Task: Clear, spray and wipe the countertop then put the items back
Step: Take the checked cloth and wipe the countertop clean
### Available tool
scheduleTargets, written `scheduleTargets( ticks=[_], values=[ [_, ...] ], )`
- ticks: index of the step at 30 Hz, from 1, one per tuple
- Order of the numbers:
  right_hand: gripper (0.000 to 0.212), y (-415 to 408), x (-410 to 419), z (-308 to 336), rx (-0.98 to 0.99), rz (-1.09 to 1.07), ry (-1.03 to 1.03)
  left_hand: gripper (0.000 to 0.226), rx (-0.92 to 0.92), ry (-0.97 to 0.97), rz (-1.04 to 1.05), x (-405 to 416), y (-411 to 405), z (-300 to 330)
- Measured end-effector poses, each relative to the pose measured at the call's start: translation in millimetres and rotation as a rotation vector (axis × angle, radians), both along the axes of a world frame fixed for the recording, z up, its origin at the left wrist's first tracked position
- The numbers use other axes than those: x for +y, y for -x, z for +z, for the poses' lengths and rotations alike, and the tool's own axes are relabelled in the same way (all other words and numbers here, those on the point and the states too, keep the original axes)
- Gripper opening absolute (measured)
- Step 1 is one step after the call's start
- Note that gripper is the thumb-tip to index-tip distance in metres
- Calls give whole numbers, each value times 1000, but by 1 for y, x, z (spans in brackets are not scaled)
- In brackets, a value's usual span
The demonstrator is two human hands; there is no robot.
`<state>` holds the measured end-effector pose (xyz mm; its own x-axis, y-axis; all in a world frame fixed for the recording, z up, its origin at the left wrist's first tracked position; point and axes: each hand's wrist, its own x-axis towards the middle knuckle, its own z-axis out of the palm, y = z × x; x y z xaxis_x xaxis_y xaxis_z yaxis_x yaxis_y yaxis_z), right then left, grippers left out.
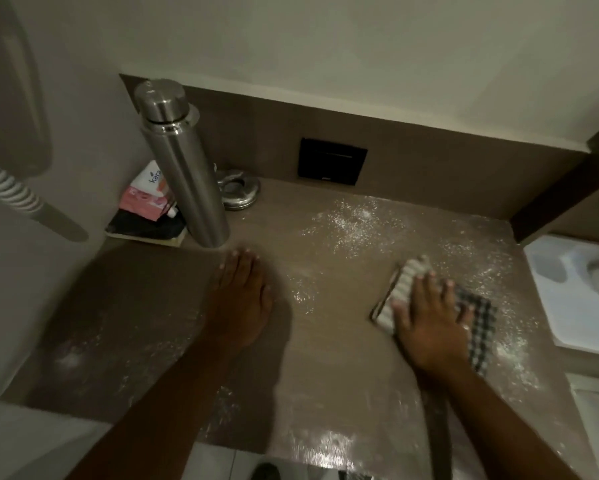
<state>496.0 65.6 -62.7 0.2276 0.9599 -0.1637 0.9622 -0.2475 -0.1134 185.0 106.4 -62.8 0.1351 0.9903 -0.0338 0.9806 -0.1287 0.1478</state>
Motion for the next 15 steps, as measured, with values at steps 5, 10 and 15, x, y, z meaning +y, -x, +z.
scheduleTargets(
  ticks=[5,10,15],
  values=[
    [75,7,129,13,77,-258,39,61,-12,-80,-23,3,3,-9],
    [69,106,171,-1,34,148,26,59,-94,-117,1,3,6,-10],
    [75,47,124,-4,24,522,-46,57,-186,-114,35,-1,3,-1]
  ],
)
